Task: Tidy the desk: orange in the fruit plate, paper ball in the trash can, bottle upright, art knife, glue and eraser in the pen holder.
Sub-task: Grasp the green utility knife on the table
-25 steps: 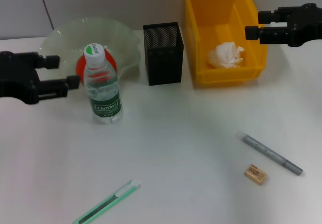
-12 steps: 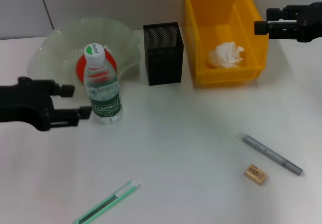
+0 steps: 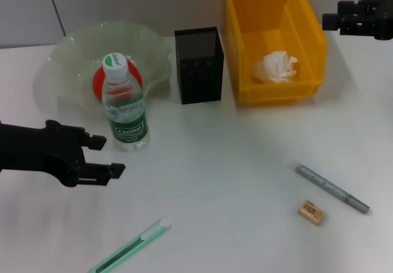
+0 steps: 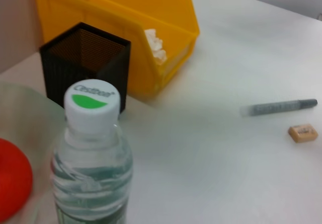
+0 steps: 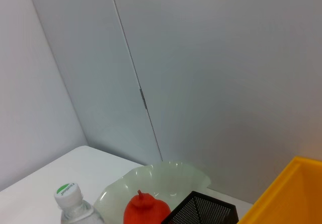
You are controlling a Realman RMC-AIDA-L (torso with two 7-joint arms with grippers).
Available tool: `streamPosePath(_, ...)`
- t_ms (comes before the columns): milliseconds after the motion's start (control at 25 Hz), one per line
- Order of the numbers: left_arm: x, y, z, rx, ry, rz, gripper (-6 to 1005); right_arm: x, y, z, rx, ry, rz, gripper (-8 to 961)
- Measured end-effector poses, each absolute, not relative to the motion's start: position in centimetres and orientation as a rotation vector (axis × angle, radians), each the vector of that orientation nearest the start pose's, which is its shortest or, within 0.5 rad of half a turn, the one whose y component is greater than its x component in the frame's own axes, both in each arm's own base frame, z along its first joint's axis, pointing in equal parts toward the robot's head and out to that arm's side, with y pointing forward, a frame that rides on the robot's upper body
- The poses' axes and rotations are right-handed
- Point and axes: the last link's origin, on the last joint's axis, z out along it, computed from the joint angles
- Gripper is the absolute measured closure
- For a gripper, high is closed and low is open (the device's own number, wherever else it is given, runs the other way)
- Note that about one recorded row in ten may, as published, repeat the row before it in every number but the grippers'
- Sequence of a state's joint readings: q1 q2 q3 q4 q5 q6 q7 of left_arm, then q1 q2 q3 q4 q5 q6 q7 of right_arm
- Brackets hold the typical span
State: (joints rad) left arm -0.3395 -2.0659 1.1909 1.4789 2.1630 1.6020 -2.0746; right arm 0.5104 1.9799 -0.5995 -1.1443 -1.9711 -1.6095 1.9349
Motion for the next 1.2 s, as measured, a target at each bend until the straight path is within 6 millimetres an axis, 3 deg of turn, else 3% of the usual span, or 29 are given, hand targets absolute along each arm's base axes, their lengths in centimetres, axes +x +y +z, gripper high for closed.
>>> streamPosePath(800,-19.9,31.5,3.4,-2.806,-0.691,-0.023,333,23.2,36.4,13.8,-2.443,0.782,0.652,302)
streamPosePath(1200,-19.3,32.0,3.4,-2.798,-0.687,-0.042,334,24.3,36.5,12.5,-2.458,0.801,0.655,302)
